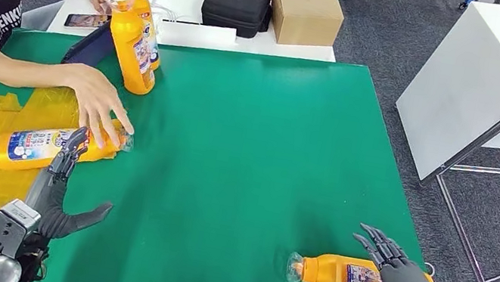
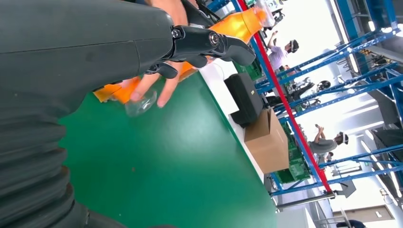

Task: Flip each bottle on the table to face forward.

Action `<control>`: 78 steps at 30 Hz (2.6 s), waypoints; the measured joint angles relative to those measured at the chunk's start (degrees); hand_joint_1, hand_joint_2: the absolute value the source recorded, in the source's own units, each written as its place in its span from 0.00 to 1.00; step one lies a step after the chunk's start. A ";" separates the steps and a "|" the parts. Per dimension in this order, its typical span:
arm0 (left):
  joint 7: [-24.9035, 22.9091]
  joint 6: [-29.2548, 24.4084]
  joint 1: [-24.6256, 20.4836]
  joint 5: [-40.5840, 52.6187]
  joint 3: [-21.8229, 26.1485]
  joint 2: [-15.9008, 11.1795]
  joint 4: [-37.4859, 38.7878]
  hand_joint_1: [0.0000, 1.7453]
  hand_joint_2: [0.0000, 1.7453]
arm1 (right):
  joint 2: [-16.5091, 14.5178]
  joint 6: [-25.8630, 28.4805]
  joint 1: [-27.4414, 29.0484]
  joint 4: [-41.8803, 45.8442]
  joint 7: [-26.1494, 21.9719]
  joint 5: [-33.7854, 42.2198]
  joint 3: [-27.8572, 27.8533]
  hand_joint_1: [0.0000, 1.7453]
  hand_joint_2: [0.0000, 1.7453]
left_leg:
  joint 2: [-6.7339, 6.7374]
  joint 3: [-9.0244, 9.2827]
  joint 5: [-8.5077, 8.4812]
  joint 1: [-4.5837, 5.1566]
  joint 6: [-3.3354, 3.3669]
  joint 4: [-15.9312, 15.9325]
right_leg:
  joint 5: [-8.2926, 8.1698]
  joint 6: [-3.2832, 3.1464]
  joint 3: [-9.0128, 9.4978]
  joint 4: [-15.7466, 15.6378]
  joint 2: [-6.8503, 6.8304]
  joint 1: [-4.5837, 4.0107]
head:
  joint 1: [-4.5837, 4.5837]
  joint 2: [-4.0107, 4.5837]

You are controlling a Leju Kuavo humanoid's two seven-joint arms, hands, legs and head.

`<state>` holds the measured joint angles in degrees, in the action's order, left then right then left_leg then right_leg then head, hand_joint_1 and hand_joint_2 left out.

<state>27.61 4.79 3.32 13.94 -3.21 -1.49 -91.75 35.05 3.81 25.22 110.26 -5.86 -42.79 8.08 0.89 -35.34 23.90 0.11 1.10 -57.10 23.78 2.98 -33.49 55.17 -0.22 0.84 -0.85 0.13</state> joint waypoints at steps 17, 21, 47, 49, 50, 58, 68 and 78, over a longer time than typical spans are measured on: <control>-1.73 -0.01 1.45 0.00 0.00 0.79 -2.61 0.00 1.00 | -0.21 -1.30 -3.22 -8.28 10.71 -14.94 -0.86 0.00 1.00 | -0.01 0.02 0.00 0.00 0.00 0.00 | 0.00 0.01 0.03 0.00 -0.01 0.00 | -0.01 0.00; -1.75 -0.01 1.48 0.00 0.00 0.81 -2.61 0.00 1.00 | -0.21 -1.32 -3.33 -8.99 10.72 -15.00 -0.87 0.00 1.00 | -0.01 0.01 0.00 0.00 0.00 0.00 | 0.00 0.01 0.03 0.00 -0.01 0.00 | -0.01 0.00; -2.35 0.51 1.36 -0.23 -0.12 0.94 -2.61 0.00 1.00 | 2.20 -7.94 -4.93 -15.07 14.07 -18.04 -0.49 0.39 1.00 | 0.00 0.02 0.00 0.00 0.00 0.00 | 0.00 0.01 0.03 0.00 -0.01 0.00 | -0.01 0.00; -2.34 0.54 1.37 -0.24 -0.18 0.94 -2.61 0.00 1.00 | 2.90 -8.45 -4.93 -15.36 14.22 -17.61 -0.07 0.63 1.00 | 0.00 0.03 0.00 0.00 0.00 0.00 | 0.00 0.01 0.03 0.00 -0.01 0.00 | -0.01 0.00; -2.34 0.53 1.37 -0.24 -0.21 0.94 -2.61 0.00 1.00 | 3.26 -8.61 -4.94 -15.46 14.24 -17.36 0.16 0.74 1.00 | 0.00 0.03 0.00 0.00 0.00 0.00 | 0.00 0.01 0.04 0.00 -0.01 0.00 | -0.01 0.00; -2.34 0.01 1.44 0.14 -0.83 0.98 -2.81 0.00 1.00 | 3.51 -6.44 -6.73 -16.24 14.51 -19.76 2.39 1.00 1.00 | 0.03 0.07 0.00 -0.01 0.00 0.00 | 0.00 0.01 0.05 0.00 0.01 -0.01 | -0.01 0.00; -2.44 -0.11 1.92 1.14 -1.92 1.19 -4.27 0.00 1.00 | -1.92 2.00 -9.76 -17.47 13.46 -24.86 4.55 1.00 1.00 | 0.03 0.07 -0.01 -0.02 0.00 0.01 | 0.00 0.01 0.07 0.00 0.01 -0.02 | 0.00 0.00; -4.39 1.13 2.32 3.69 -6.32 1.27 -4.94 0.00 1.00 | -18.20 16.28 -14.80 -17.53 4.01 -15.78 2.49 1.00 1.00 | 0.10 0.06 -0.03 -0.06 -0.03 0.02 | 0.00 0.00 0.07 0.01 0.01 -0.04 | -0.01 0.00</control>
<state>23.22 5.92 5.65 17.63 -9.53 -0.22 -96.70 16.85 20.10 10.42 92.73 -1.86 -58.57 10.57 0.98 -35.28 23.87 0.04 1.07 -57.08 23.78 2.98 -33.42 55.18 -0.21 0.80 -0.86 0.13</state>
